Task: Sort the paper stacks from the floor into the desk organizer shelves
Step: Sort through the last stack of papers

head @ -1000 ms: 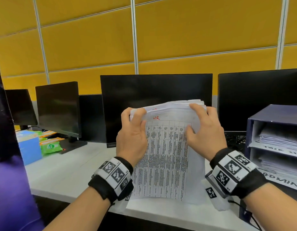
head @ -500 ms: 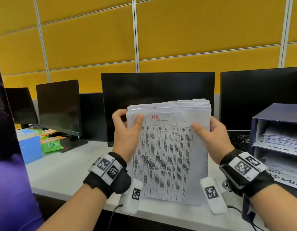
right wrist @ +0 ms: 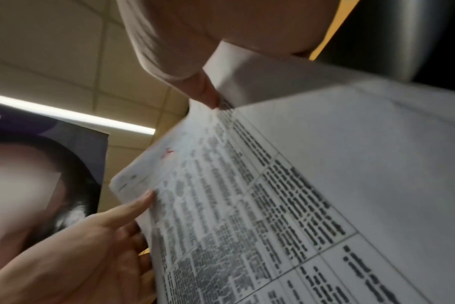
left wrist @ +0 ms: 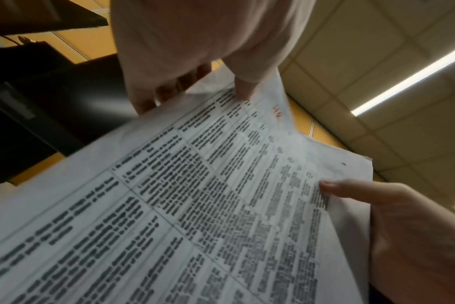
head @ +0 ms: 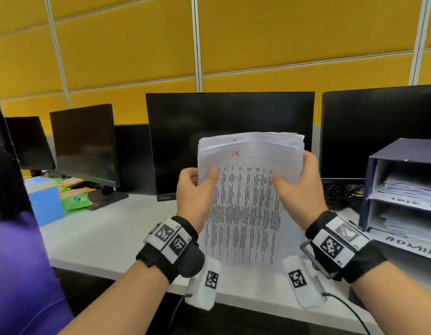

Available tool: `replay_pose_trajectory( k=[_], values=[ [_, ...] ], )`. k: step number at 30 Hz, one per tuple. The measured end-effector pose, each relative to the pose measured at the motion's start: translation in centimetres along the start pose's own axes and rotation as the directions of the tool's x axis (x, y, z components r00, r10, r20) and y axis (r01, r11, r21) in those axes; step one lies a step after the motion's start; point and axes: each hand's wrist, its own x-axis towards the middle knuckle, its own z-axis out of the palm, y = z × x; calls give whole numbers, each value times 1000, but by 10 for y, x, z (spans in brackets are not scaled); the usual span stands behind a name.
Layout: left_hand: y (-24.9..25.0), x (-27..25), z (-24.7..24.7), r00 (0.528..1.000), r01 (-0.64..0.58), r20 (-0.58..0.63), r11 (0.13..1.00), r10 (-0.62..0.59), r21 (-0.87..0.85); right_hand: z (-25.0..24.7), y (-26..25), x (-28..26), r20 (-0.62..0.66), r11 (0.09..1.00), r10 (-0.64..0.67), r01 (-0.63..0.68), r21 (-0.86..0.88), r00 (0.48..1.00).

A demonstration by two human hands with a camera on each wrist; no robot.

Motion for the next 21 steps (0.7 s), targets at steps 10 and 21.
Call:
replay_pose_trajectory(
  k=[10, 21],
  values=[
    [13, -3, -6, 987, -150, 39, 986, 153, -66, -17, 5, 3, -26, 991, -16, 19, 136, 1000],
    [17, -12, 23, 999, -47, 0, 997, 47, -55, 15, 3, -19, -11, 997, 39, -38, 70, 999]
  ],
)
